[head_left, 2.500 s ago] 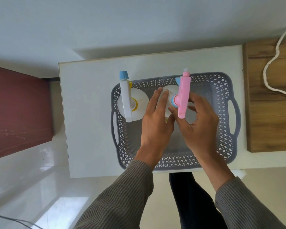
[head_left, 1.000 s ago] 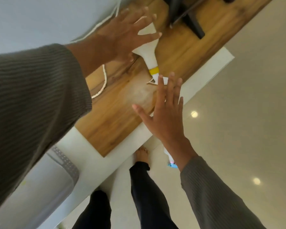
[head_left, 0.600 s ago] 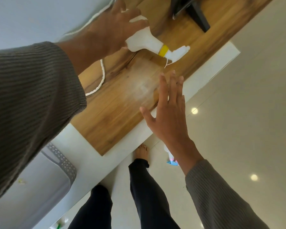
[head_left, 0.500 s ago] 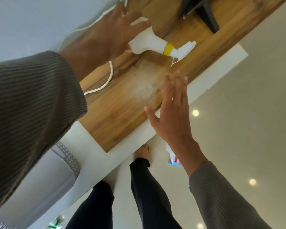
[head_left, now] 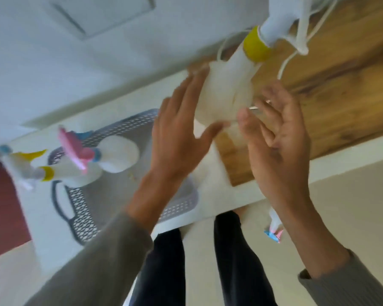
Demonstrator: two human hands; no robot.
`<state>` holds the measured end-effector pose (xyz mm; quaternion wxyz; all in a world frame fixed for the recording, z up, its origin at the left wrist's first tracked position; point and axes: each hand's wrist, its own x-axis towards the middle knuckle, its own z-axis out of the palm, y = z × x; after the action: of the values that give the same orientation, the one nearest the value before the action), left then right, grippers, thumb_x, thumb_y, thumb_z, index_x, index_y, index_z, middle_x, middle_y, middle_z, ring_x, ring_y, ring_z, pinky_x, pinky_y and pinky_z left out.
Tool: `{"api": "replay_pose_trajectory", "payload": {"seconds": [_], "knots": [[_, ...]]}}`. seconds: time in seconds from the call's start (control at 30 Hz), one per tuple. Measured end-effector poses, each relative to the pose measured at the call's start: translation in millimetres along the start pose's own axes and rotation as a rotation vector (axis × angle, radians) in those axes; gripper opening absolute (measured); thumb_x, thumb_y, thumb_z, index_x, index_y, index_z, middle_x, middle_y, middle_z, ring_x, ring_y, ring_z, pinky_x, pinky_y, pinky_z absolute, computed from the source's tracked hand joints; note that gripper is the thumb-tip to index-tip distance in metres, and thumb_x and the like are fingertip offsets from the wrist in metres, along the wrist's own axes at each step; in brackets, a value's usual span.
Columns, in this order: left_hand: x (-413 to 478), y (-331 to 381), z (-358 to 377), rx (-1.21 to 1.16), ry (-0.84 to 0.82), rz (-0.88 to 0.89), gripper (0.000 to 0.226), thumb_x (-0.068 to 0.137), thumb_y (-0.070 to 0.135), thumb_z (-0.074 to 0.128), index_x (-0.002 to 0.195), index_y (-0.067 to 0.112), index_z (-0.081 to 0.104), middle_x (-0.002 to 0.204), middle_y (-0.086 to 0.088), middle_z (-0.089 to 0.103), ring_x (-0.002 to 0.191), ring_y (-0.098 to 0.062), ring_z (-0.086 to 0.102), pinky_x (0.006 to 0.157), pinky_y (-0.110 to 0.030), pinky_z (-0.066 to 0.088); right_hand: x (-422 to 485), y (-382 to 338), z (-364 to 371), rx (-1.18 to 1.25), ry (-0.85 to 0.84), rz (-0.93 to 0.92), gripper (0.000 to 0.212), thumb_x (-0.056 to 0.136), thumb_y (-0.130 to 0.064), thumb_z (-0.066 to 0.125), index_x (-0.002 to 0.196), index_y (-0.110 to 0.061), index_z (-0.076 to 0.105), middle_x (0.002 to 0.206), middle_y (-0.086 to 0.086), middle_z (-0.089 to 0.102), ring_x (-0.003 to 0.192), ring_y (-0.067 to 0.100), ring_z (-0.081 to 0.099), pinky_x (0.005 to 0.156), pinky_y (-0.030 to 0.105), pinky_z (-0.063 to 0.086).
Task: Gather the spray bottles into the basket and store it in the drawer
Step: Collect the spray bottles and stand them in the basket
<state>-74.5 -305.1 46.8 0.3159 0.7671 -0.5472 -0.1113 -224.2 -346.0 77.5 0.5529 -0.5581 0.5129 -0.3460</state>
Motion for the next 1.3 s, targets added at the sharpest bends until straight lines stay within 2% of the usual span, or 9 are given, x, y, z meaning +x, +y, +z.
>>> {"api": "replay_pose_trajectory", "payload": {"seconds": [0.13,0.27,0.37,0.57,0.73,0.9,1.0,1.17,1.3], "knots": [[-63,-37,-40,0.024,0.03,-0.147,0.082,0.083,0.057,0.066,0.149,0.016,0.037,0.149,-0.003,0.048,0.128,-0.021,0.052,0.095,-0.042,0.052,-26,-17,56,-0.061,-0.131,-0.059,0.044,0.093,-0.035,0.068,0.133,-0.029,0.051,0.129,-0.011,0.064,0.123,0.004,0.059,0.103,0.032,0.051],[-105,-63,-57,0.044,-0.021,-0.246,0.085,0.08,0.049,0.074,0.149,0.018,0.035,0.15,-0.001,0.047,0.128,-0.019,0.052,0.096,-0.031,0.048,-47,-17,96,-0.132,-0.18,-0.092,0.043,0.091,-0.035,0.068,0.13,-0.018,0.059,0.12,-0.008,0.069,0.114,0.008,0.065,0.098,0.031,0.054],[-115,-74,-61,0.006,-0.053,-0.294,0.086,0.081,0.042,0.076,0.151,0.014,0.034,0.155,-0.003,0.041,0.138,-0.019,0.045,0.1,-0.032,0.047,-52,-13,114,-0.215,-0.197,-0.18,0.034,0.092,-0.031,0.07,0.124,-0.024,0.06,0.115,-0.012,0.07,0.108,0.007,0.067,0.094,0.032,0.057],[-101,-81,-55,-0.03,-0.086,-0.308,0.079,0.084,0.029,0.075,0.149,0.005,0.037,0.155,-0.009,0.04,0.142,-0.024,0.039,0.097,-0.044,0.054,-57,10,133,-0.353,-0.159,-0.227,0.043,0.087,-0.031,0.076,0.119,-0.004,0.065,0.112,0.001,0.072,0.1,0.007,0.067,0.089,0.02,0.056],[-86,-95,-49,-0.019,-0.168,-0.317,0.07,0.087,0.022,0.073,0.147,0.007,0.042,0.153,-0.01,0.042,0.142,-0.024,0.04,0.1,-0.047,0.052,-52,28,146,-0.344,-0.137,-0.185,0.044,0.082,-0.034,0.079,0.12,-0.019,0.062,0.107,-0.03,0.057,0.098,-0.018,0.06,0.085,0.009,0.052],[-78,-109,-42,0.015,-0.199,-0.351,0.069,0.088,0.022,0.072,0.148,0.009,0.04,0.155,-0.008,0.041,0.143,-0.023,0.037,0.102,-0.045,0.05,-43,46,157,-0.343,-0.134,-0.154,0.045,0.081,-0.03,0.08,0.119,-0.015,0.062,0.108,-0.023,0.06,0.096,-0.026,0.056,0.083,0.002,0.048],[-77,-116,-37,0.01,-0.224,-0.372,0.068,0.088,0.021,0.071,0.147,0.01,0.04,0.155,-0.008,0.04,0.143,-0.023,0.037,0.103,-0.045,0.049,-40,51,162,-0.375,-0.147,-0.143,0.043,0.082,-0.032,0.079,0.118,-0.026,0.056,0.107,-0.033,0.053,0.094,-0.032,0.052,0.083,-0.003,0.044],[-78,-122,-32,0.001,-0.249,-0.363,0.067,0.088,0.018,0.071,0.146,0.006,0.041,0.155,-0.012,0.041,0.144,-0.025,0.037,0.108,-0.041,0.044,-40,58,163,-0.429,-0.171,-0.149,0.042,0.082,-0.033,0.077,0.118,-0.025,0.056,0.107,-0.037,0.048,0.093,-0.035,0.049,0.083,-0.006,0.041],[-80,-126,-32,-0.013,-0.263,-0.352,0.067,0.089,0.02,0.07,0.148,0.005,0.039,0.157,-0.012,0.037,0.147,-0.023,0.033,0.113,-0.038,0.038,-41,62,164,-0.446,-0.163,-0.154,0.048,0.082,-0.033,0.078,0.122,-0.013,0.062,0.111,-0.032,0.053,0.096,-0.024,0.053,0.085,-0.005,0.041]]}}
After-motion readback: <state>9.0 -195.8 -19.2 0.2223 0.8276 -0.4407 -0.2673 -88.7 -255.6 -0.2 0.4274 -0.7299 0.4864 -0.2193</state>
